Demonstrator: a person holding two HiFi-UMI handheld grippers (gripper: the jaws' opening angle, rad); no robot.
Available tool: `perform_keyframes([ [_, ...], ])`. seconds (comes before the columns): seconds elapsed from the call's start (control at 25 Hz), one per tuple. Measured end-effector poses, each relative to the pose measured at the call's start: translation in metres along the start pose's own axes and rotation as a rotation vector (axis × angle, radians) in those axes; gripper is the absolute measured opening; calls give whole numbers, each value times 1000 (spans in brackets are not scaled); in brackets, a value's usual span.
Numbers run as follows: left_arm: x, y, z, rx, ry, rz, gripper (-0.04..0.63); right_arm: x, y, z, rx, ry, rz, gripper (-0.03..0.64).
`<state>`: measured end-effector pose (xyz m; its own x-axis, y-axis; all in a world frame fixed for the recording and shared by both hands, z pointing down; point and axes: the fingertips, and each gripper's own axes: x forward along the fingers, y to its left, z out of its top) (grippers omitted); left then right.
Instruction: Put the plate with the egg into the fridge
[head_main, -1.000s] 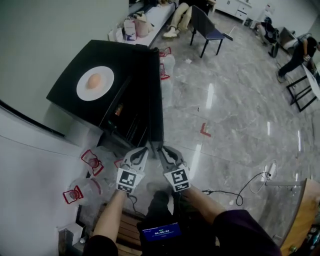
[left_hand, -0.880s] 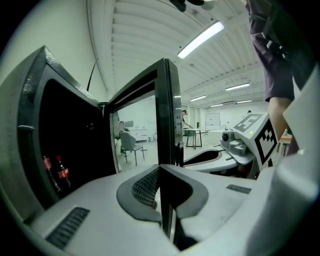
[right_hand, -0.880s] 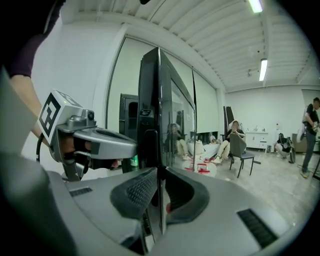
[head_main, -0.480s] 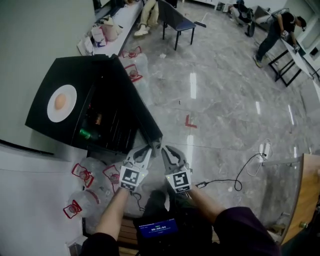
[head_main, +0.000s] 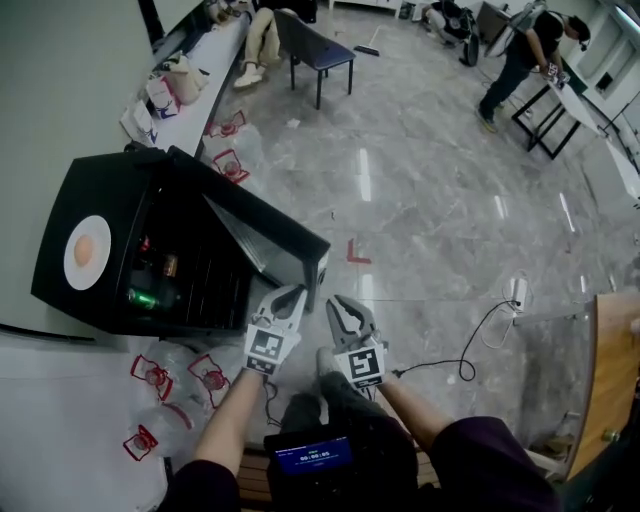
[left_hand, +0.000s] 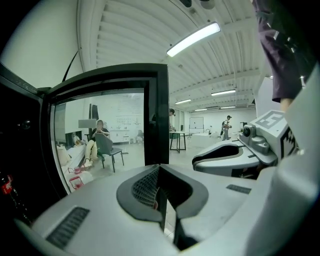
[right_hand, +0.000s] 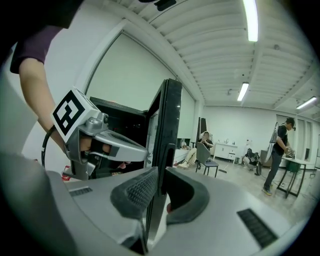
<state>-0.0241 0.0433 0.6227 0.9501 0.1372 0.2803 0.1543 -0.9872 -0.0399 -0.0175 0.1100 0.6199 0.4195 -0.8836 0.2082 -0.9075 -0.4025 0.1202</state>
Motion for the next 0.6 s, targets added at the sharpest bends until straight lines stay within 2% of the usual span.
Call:
perform_keyframes([
  [0.24,9,11,13,35,3,29,9,14,-18,12,-22,11,44,55],
  [0.32,2,23,17,52,4,57,9,23,-14,22,-47,-14,76,26],
  [0.44,-19,47,33,57,-12,139,9,38,-5,52,-70,-78,144,9],
  [0.6,-69,79,74,104,-31,307,9,67,14,111,-109,-158,277,9],
])
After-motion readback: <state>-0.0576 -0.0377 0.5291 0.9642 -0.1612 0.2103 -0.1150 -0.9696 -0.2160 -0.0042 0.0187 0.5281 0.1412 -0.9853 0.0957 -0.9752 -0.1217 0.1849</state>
